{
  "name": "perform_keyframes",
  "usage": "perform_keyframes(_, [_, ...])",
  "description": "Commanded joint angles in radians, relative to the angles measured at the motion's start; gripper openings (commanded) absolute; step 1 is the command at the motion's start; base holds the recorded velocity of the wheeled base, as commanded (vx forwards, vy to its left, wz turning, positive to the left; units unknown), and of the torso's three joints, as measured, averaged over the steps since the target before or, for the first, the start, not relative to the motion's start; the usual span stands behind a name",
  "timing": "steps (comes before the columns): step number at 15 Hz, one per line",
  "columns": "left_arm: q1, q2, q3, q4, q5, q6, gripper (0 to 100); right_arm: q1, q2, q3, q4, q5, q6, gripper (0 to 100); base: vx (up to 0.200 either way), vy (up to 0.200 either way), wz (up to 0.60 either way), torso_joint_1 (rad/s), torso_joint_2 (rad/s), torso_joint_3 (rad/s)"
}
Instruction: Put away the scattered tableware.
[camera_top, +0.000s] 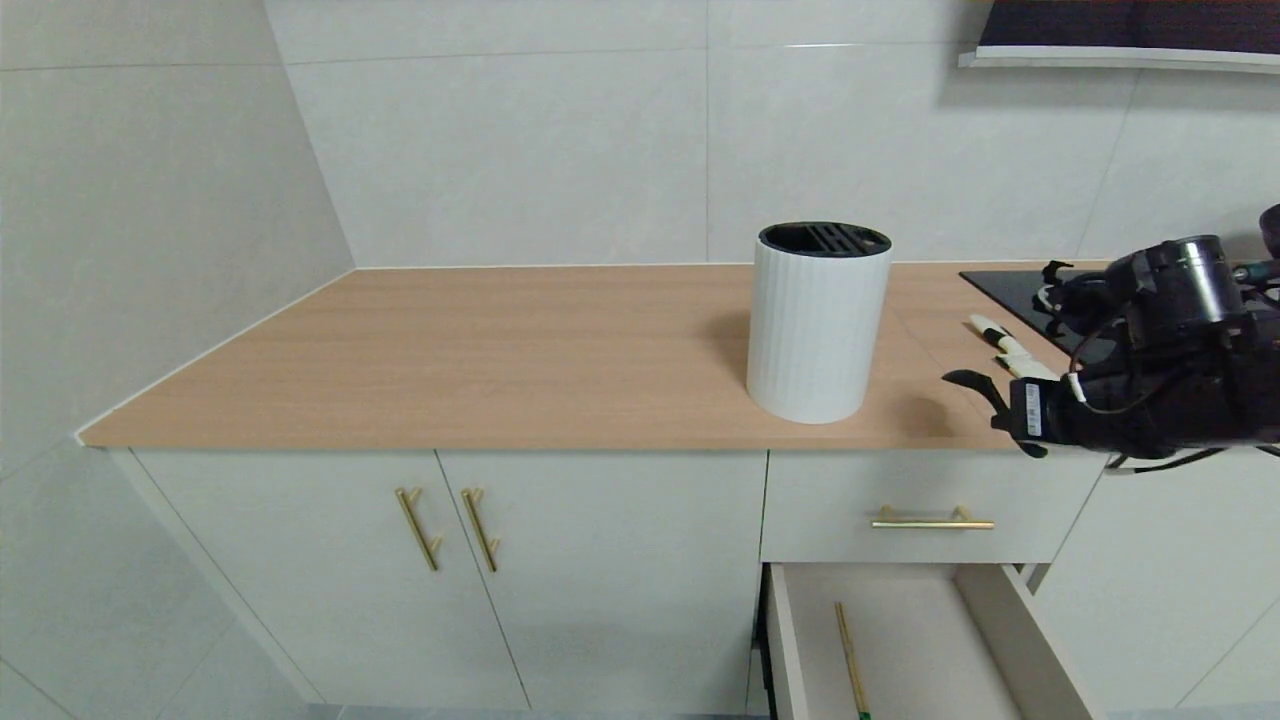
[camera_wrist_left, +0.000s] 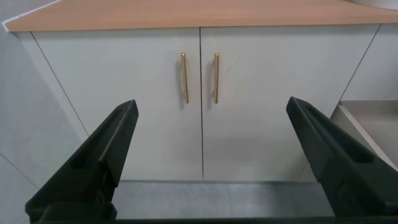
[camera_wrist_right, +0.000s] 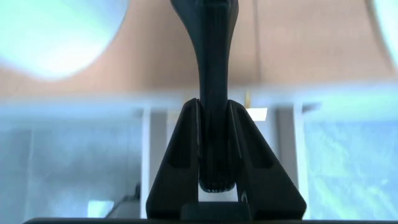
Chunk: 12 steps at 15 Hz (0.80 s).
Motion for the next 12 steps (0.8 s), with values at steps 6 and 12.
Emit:
perform_keyframes(6, [0.0, 0.0, 0.0, 0.0, 0.0, -0.001, 100, 0.074, -0.233, 0.323, -0.012, 0.002, 0.002, 0, 0.0, 0.0, 0.0, 0.0, 0.0, 0.0])
perform_keyframes(12, [0.0, 0.0, 0.0, 0.0, 0.0, 0.0, 100, 0.126, -0.213, 0.35, -0.012, 0.0, 0.002, 0, 0.0, 0.0, 0.0, 0.0, 0.0, 0.0])
